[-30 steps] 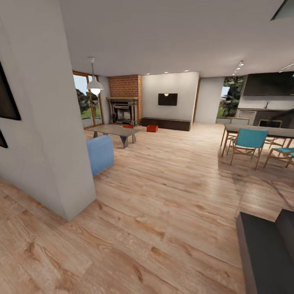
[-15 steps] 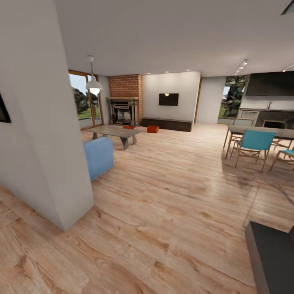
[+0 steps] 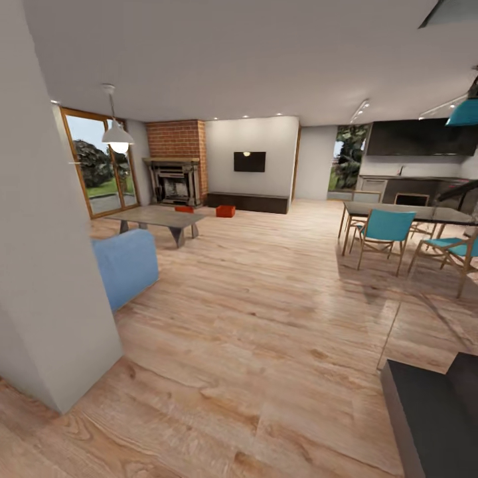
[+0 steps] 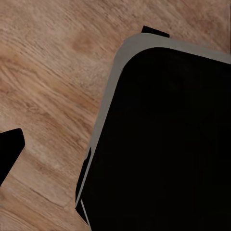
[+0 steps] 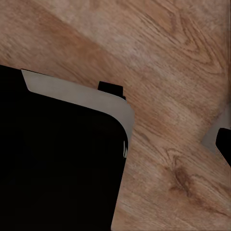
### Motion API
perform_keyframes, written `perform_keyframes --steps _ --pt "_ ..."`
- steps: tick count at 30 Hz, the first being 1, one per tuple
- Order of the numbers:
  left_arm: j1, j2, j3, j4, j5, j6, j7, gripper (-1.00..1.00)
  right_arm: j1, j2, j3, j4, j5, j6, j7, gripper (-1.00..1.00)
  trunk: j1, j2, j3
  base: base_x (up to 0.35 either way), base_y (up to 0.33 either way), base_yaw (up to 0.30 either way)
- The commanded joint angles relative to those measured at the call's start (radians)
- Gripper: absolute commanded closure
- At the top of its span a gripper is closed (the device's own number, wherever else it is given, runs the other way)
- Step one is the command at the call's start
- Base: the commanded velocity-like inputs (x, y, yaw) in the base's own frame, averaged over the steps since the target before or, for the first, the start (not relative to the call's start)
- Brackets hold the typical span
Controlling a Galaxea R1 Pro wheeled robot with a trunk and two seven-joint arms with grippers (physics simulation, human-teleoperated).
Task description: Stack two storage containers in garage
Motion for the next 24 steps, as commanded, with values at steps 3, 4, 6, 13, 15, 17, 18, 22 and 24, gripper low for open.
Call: perform_keyframes --steps 3,4,6,13,15,17,18,22,24 --pt "0.0 0.0 0.002 0.0 0.003 -0.002 0.001 -1.0 -0.001 0.0 0.004 0.003 -0.001 -0.006 0.0 -1.0 0.001 0.0 -0.001 0.323 0.0 -0.258" --pt "0.0 0.0 0.002 0.0 0.003 -0.002 0.001 -1.0 -0.001 0.0 0.004 0.003 -0.001 -0.006 0.0 -1.0 0.001 0.0 -0.001 0.323 0.0 -0.254" --pt "0.0 -0.001 0.002 0.0 0.003 -0.002 0.001 -1.0 -0.001 0.0 0.005 0.003 -0.001 -0.006 0.0 -1.0 0.001 0.0 -0.001 0.323 0.0 -0.196" --pt "0.0 -0.001 0.002 0.0 0.003 -0.005 0.001 -1.0 -0.001 0.0 0.006 0.003 -0.001 -0.006 0.002 -1.0 0.001 0.0 -0.001 0.323 0.0 -0.048" --pt "0.0 -0.001 0.002 0.0 0.003 -0.005 0.001 -1.0 -0.001 0.0 0.006 0.003 -0.001 -0.006 0.003 -1.0 0.001 0.0 -0.001 0.323 0.0 -0.003" --pt "0.0 -0.001 0.002 0.0 0.003 -0.005 0.001 -1.0 -0.001 -0.001 0.006 0.003 0.0 -0.006 0.004 -1.0 0.001 0.0 -0.001 0.323 0.0 -0.002" --pt "0.0 -0.001 0.002 0.0 0.003 -0.005 0.001 -1.0 -0.001 -0.001 0.006 0.003 0.0 -0.006 0.004 -1.0 0.001 0.0 -0.001 0.323 0.0 -0.001" --pt "0.0 -0.001 0.002 0.0 0.003 -0.006 0.001 -1.0 -0.001 0.0 0.006 0.003 0.0 -0.006 0.004 -1.0 0.001 0.0 -0.001 0.323 0.0 0.0" --pt "0.0 -0.001 0.003 0.0 0.003 -0.006 0.001 -1.0 -0.001 -0.001 0.006 0.003 0.0 -0.006 0.004 -1.0 0.001 0.0 -0.001 0.323 0.0 0.0"
